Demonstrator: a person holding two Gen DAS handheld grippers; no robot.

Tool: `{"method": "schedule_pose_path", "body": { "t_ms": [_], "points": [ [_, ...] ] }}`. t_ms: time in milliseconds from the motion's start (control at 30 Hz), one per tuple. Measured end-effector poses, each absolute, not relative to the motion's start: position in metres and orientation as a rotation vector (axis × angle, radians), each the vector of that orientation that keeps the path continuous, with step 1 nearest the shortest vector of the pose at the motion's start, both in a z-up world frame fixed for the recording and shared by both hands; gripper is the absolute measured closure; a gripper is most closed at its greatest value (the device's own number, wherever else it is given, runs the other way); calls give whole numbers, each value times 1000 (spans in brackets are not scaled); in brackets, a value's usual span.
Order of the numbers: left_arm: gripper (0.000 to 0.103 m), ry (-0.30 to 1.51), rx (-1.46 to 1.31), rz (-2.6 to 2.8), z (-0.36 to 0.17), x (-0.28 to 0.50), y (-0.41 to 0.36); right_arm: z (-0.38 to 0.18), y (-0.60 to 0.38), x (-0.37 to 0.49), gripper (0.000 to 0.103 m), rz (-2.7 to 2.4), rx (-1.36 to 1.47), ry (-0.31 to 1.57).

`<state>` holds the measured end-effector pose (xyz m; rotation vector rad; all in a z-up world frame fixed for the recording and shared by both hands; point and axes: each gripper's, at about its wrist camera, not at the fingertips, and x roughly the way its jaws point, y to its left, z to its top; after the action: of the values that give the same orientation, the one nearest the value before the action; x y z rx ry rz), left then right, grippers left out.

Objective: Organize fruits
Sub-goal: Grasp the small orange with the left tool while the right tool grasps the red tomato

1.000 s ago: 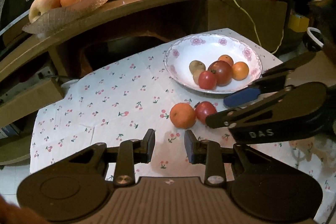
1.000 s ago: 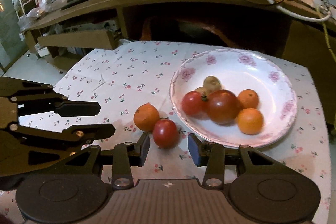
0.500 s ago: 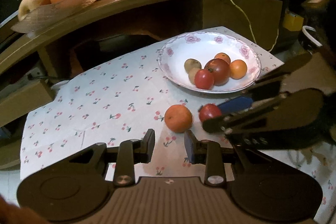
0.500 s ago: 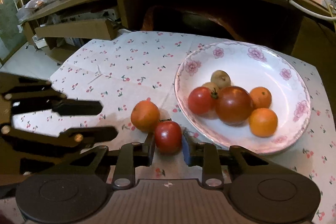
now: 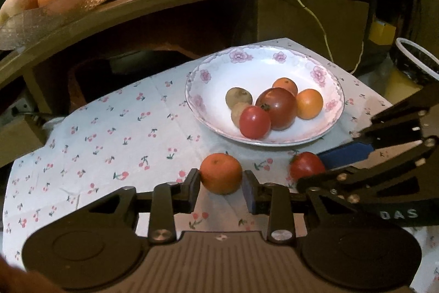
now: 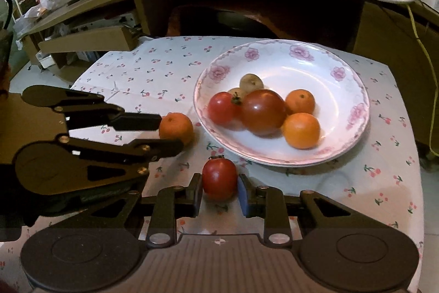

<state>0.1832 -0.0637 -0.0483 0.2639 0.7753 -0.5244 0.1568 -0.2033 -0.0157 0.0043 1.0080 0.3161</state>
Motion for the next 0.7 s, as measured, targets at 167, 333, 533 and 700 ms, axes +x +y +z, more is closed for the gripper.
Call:
{"method": "schedule_pose_path", "body": {
  "t_ms": [167,333,533,700],
  "points": [
    [64,779,240,-508,-53,189,-63,-16,-209,154,74,310,10,1009],
    [64,777,241,-501,-53,189,-64,-15,-210,154,74,308,7,1011],
    [64,791,247,-508,-43,175,-60,-11,-211,148,74,294,-9,1017],
    [64,823,275,-516,-31,141,-53,-7,-210,127,74,270,-29,1042]
  ]
}}
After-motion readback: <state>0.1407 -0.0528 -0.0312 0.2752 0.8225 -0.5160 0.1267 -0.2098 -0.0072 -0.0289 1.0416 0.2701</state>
